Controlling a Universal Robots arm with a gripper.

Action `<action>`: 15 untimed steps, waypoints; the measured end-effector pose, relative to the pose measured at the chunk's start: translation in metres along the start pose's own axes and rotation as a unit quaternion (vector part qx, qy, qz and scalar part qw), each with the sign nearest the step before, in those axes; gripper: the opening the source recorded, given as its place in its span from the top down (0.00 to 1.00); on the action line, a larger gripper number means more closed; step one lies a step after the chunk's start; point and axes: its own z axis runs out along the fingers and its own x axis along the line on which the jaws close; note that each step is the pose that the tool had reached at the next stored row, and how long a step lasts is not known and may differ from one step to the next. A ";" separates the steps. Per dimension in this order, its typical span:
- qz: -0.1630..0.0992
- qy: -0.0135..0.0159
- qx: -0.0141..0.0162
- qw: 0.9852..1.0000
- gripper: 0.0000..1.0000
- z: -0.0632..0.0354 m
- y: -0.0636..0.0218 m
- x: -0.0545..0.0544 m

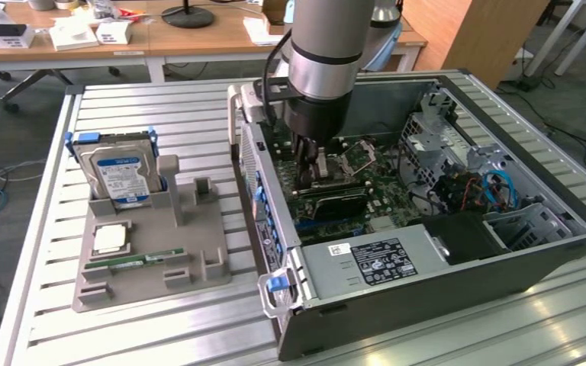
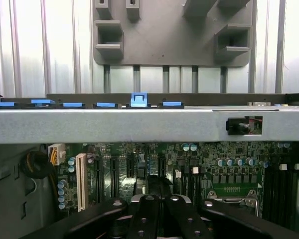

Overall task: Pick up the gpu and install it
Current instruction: 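Press down on the gpu until it lock into place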

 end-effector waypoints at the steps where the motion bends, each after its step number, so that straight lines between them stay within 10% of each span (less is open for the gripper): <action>1: 0.000 0.000 0.000 1.000 0.89 -0.0001 0.0010 0.000; 15: 0.000 0.000 0.001 1.000 0.89 -0.0007 0.0146 0.003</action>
